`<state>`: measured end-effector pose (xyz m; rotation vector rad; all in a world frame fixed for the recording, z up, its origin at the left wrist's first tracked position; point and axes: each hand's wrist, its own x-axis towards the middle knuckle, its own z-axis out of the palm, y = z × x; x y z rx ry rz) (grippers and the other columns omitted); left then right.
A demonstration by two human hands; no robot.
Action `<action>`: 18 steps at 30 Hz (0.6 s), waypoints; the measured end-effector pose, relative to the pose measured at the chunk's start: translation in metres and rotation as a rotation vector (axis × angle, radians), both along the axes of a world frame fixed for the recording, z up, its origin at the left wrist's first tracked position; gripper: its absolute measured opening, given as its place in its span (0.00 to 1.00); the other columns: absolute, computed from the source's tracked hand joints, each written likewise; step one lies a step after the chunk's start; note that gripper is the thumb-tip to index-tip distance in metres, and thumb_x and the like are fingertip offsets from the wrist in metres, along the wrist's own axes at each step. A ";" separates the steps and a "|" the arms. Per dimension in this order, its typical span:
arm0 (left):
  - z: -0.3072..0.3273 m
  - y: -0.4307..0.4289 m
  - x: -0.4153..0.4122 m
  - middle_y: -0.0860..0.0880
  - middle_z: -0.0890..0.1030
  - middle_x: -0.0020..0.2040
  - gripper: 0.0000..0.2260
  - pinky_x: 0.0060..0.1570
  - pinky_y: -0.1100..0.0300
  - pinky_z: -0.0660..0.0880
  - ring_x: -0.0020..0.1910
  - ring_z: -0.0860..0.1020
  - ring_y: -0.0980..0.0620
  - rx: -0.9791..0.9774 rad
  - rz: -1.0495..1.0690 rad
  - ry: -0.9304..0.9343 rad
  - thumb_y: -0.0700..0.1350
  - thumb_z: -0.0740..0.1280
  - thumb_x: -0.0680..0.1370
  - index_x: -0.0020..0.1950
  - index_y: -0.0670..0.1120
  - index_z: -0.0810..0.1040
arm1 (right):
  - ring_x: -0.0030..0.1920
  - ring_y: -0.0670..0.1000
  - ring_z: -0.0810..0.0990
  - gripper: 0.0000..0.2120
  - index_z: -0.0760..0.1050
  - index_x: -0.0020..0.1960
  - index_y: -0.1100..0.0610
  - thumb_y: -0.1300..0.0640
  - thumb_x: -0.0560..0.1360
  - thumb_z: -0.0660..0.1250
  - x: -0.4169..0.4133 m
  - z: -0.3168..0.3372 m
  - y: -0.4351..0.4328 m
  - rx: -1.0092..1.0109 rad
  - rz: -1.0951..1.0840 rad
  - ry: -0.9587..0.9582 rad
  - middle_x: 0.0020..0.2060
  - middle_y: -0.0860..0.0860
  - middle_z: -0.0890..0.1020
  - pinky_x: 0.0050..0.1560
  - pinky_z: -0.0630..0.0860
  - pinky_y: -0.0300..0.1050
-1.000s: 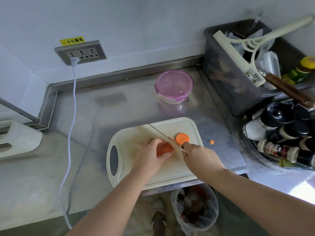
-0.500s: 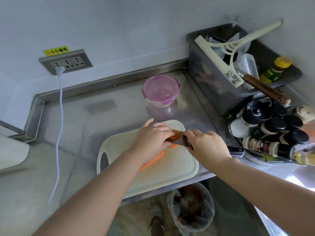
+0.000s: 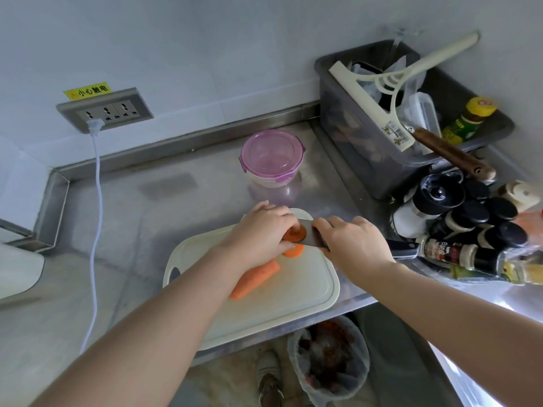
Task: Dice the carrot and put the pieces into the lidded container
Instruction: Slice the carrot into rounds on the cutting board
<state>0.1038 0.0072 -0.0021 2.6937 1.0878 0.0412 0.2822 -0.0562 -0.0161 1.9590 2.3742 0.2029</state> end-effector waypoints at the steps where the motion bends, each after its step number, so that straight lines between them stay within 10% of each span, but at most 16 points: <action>1: 0.001 0.000 0.000 0.52 0.76 0.56 0.11 0.69 0.60 0.54 0.58 0.72 0.50 0.027 -0.010 -0.011 0.50 0.67 0.76 0.57 0.49 0.77 | 0.24 0.54 0.74 0.15 0.76 0.45 0.54 0.52 0.63 0.78 0.000 0.002 0.000 -0.014 0.012 0.005 0.32 0.50 0.79 0.32 0.61 0.40; 4: 0.000 -0.004 -0.002 0.52 0.80 0.45 0.06 0.56 0.59 0.63 0.45 0.78 0.48 0.189 -0.024 -0.133 0.47 0.65 0.74 0.46 0.48 0.81 | 0.44 0.54 0.80 0.12 0.68 0.62 0.52 0.51 0.80 0.59 0.005 0.006 0.000 -0.093 -0.042 0.060 0.51 0.49 0.79 0.43 0.64 0.43; 11: -0.025 -0.015 -0.004 0.50 0.76 0.34 0.09 0.25 0.62 0.65 0.26 0.74 0.45 0.267 0.175 -0.156 0.40 0.75 0.65 0.36 0.47 0.76 | 0.40 0.53 0.78 0.13 0.70 0.61 0.52 0.49 0.78 0.63 0.026 0.012 0.000 -0.365 -0.379 0.456 0.42 0.48 0.76 0.39 0.74 0.45; 18: -0.038 -0.013 0.028 0.49 0.76 0.54 0.05 0.41 0.60 0.64 0.50 0.77 0.45 -0.002 0.191 0.263 0.42 0.64 0.77 0.50 0.48 0.77 | 0.39 0.50 0.78 0.16 0.71 0.63 0.52 0.48 0.77 0.65 0.029 0.013 -0.002 -0.393 -0.424 0.604 0.41 0.47 0.77 0.41 0.77 0.46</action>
